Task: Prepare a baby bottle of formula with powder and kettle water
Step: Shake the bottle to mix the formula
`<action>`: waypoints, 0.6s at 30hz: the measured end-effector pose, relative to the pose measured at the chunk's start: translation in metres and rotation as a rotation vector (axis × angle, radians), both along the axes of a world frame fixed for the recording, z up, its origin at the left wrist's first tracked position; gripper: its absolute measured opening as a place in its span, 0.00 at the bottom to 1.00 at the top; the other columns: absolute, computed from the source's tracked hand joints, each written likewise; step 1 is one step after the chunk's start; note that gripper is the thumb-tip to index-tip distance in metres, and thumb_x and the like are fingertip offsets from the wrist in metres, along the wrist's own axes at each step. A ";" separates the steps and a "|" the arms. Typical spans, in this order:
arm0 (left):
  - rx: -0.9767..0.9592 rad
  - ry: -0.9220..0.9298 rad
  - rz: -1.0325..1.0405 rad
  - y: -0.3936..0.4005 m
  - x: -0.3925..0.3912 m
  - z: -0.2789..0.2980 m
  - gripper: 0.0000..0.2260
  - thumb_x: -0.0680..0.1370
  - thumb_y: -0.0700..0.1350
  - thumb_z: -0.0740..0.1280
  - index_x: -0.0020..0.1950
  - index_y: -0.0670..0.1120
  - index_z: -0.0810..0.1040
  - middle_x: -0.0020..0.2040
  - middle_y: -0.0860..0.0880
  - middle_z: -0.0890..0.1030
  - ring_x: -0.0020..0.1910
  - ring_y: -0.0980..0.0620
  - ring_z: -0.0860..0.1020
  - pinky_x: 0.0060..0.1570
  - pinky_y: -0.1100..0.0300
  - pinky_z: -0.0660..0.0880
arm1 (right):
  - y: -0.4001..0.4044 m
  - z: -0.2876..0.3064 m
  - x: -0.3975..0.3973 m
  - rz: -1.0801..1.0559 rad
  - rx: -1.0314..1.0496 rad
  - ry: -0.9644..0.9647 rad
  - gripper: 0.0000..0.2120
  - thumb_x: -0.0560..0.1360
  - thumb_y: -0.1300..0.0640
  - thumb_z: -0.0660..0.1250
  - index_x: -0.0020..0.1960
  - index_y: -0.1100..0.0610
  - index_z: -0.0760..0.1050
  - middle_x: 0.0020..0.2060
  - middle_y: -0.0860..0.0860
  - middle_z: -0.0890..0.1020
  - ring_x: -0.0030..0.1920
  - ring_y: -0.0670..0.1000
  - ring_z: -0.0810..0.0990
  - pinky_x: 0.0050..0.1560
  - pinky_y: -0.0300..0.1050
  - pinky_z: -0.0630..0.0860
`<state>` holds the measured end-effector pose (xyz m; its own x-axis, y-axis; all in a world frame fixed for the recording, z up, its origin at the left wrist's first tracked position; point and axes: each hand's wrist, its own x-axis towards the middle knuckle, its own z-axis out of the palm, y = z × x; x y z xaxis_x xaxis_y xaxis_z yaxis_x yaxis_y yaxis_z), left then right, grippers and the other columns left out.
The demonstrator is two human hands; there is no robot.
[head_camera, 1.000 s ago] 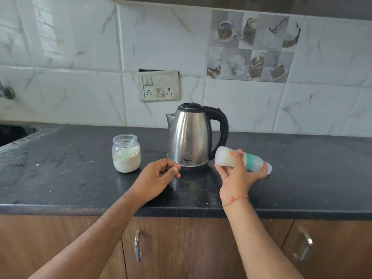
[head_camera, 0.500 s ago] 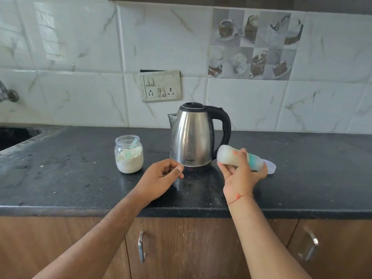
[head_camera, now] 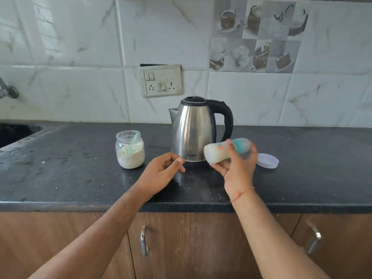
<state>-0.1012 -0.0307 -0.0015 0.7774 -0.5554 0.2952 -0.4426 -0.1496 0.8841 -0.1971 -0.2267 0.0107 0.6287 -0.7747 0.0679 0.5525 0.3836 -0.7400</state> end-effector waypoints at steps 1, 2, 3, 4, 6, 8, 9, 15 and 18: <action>-0.004 -0.001 0.002 0.000 0.000 0.000 0.11 0.87 0.54 0.66 0.51 0.53 0.85 0.49 0.49 0.89 0.56 0.30 0.82 0.66 0.37 0.77 | -0.009 -0.005 0.002 -0.109 0.127 -0.104 0.34 0.79 0.57 0.78 0.76 0.42 0.63 0.67 0.55 0.77 0.62 0.64 0.86 0.45 0.63 0.87; -0.012 -0.004 0.007 0.000 -0.001 0.000 0.11 0.87 0.54 0.65 0.51 0.54 0.85 0.49 0.48 0.89 0.56 0.30 0.82 0.66 0.36 0.77 | -0.013 -0.006 0.002 -0.141 0.189 -0.135 0.34 0.79 0.57 0.77 0.76 0.42 0.61 0.68 0.54 0.76 0.63 0.64 0.85 0.46 0.63 0.87; -0.009 -0.007 0.008 0.001 -0.001 0.000 0.11 0.87 0.55 0.65 0.51 0.54 0.85 0.49 0.48 0.89 0.56 0.31 0.82 0.67 0.36 0.77 | -0.008 0.001 -0.002 -0.063 0.135 -0.116 0.33 0.80 0.57 0.77 0.75 0.42 0.62 0.67 0.55 0.77 0.62 0.63 0.86 0.46 0.63 0.87; 0.002 -0.004 0.008 0.001 0.000 0.001 0.11 0.87 0.55 0.65 0.51 0.54 0.85 0.49 0.49 0.89 0.57 0.33 0.83 0.67 0.37 0.77 | -0.002 0.001 -0.003 0.070 -0.051 0.001 0.32 0.79 0.57 0.77 0.74 0.41 0.65 0.65 0.56 0.79 0.59 0.62 0.87 0.45 0.63 0.87; 0.003 0.002 0.014 0.000 0.000 0.001 0.11 0.87 0.53 0.65 0.54 0.51 0.85 0.49 0.52 0.89 0.57 0.38 0.84 0.68 0.40 0.77 | 0.005 -0.003 -0.003 0.253 -0.225 0.132 0.31 0.77 0.57 0.79 0.73 0.40 0.69 0.61 0.56 0.83 0.55 0.60 0.89 0.42 0.62 0.87; 0.007 0.001 0.013 0.000 -0.001 0.003 0.12 0.87 0.54 0.65 0.54 0.50 0.85 0.50 0.52 0.89 0.58 0.36 0.83 0.67 0.40 0.77 | 0.003 0.001 0.000 0.060 -0.060 0.047 0.31 0.78 0.58 0.78 0.73 0.42 0.68 0.61 0.54 0.82 0.58 0.61 0.88 0.42 0.62 0.87; 0.009 -0.002 0.009 0.000 -0.002 0.002 0.12 0.87 0.54 0.65 0.53 0.50 0.85 0.50 0.51 0.89 0.58 0.33 0.82 0.67 0.40 0.77 | -0.005 -0.002 0.001 -0.050 0.084 -0.059 0.30 0.79 0.59 0.78 0.72 0.44 0.66 0.63 0.54 0.81 0.60 0.63 0.87 0.43 0.62 0.87; 0.013 0.003 0.011 -0.001 0.000 0.001 0.10 0.87 0.53 0.65 0.55 0.50 0.85 0.49 0.53 0.89 0.56 0.44 0.86 0.69 0.43 0.78 | 0.008 0.001 0.001 0.255 -0.272 0.174 0.29 0.77 0.58 0.79 0.71 0.42 0.71 0.61 0.56 0.84 0.55 0.59 0.89 0.41 0.61 0.87; 0.005 -0.024 -0.012 0.000 0.003 -0.003 0.10 0.87 0.55 0.66 0.52 0.55 0.84 0.49 0.51 0.89 0.57 0.32 0.83 0.67 0.36 0.78 | -0.006 -0.002 0.002 -0.104 0.116 -0.106 0.28 0.79 0.59 0.77 0.71 0.47 0.65 0.65 0.55 0.80 0.61 0.62 0.86 0.42 0.62 0.87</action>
